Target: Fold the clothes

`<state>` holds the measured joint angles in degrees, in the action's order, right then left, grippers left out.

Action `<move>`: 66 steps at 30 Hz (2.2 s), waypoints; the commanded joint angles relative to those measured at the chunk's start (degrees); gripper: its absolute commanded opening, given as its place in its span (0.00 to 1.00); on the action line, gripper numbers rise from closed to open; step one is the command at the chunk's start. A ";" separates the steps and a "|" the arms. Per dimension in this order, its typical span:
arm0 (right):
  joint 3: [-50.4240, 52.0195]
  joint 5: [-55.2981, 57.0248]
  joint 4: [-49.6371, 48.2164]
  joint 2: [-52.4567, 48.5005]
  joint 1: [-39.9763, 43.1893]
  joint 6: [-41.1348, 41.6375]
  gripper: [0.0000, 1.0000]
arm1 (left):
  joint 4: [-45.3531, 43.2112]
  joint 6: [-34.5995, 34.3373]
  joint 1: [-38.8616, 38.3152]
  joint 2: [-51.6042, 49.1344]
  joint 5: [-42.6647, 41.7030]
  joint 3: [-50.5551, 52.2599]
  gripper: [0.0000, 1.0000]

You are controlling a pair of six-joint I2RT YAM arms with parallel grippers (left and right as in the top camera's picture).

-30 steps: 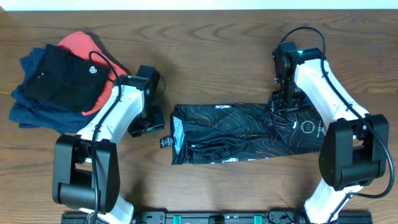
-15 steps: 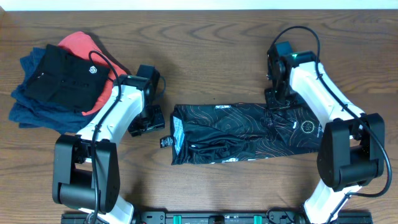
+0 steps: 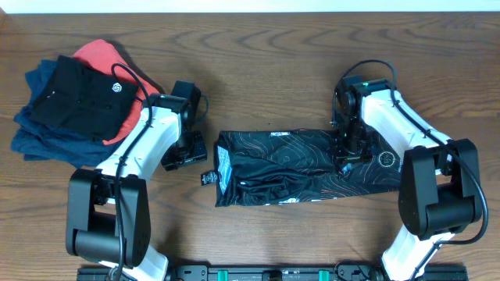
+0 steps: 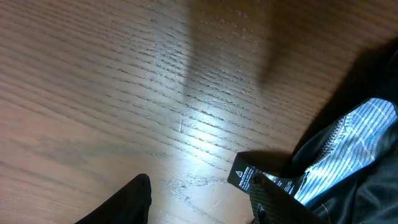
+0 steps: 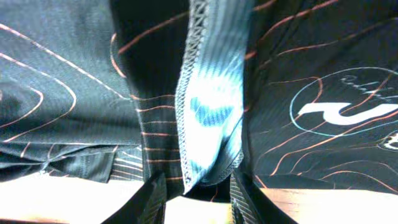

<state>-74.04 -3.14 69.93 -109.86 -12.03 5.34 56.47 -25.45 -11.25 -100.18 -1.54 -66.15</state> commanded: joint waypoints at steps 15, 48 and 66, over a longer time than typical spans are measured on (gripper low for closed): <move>1.75 0.42 -7.89 0.26 -1.64 4.81 0.48 | 0.22 0.33 0.31 0.26 -0.15 -0.94 0.53; 3.34 0.48 0.09 3.37 -7.21 -0.04 0.04 | 0.22 0.33 0.31 0.26 -0.15 -0.94 0.53; -1.14 11.13 -0.11 11.52 -6.03 8.17 0.22 | 0.35 1.81 0.31 0.26 -3.17 -0.94 0.64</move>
<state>-71.72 3.57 70.48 -104.14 -19.77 10.81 56.60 -25.19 -11.25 -100.18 -2.20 -66.15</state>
